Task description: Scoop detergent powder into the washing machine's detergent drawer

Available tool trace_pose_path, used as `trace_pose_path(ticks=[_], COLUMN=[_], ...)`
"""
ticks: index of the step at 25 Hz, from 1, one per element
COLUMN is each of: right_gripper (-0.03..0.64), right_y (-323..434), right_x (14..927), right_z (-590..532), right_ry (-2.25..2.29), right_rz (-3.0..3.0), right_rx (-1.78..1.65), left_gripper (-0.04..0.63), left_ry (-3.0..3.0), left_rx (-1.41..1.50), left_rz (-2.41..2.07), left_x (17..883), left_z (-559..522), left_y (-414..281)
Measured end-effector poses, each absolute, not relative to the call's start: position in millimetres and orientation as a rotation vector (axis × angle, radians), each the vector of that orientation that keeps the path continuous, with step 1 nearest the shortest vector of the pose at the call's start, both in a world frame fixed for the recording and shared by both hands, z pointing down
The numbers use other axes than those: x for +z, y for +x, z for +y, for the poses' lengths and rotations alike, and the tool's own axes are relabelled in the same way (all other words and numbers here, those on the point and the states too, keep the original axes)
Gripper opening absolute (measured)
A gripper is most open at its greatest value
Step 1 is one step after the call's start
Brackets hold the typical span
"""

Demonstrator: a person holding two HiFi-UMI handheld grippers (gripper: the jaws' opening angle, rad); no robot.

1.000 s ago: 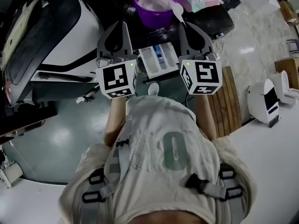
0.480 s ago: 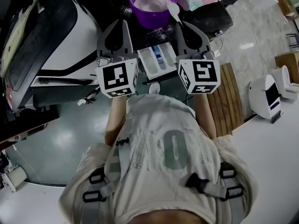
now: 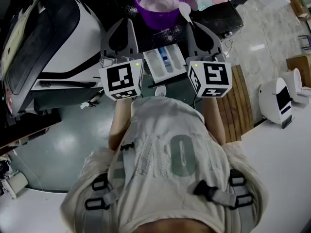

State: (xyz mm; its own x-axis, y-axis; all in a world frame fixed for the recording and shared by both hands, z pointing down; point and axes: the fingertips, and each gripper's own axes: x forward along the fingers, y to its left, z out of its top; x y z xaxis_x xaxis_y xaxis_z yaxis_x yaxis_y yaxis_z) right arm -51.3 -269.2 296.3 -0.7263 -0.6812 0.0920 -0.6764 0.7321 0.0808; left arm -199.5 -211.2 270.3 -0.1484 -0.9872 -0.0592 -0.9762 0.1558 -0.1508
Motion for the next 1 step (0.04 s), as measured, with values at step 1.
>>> trace_pose_path(ticks=[1], right_gripper=[0.012], right_y=[-50.4], right_x=[295.2], right_z=[-270.4], right_ry=[1.113], right_rz=[-2.815], right_rx=[-0.066], left_gripper=[0.020], left_ry=[-1.949], left_rx=[-0.115], left_rz=[2.273], left_x=[270.0], left_z=[-212.5], left_y=[-199.6])
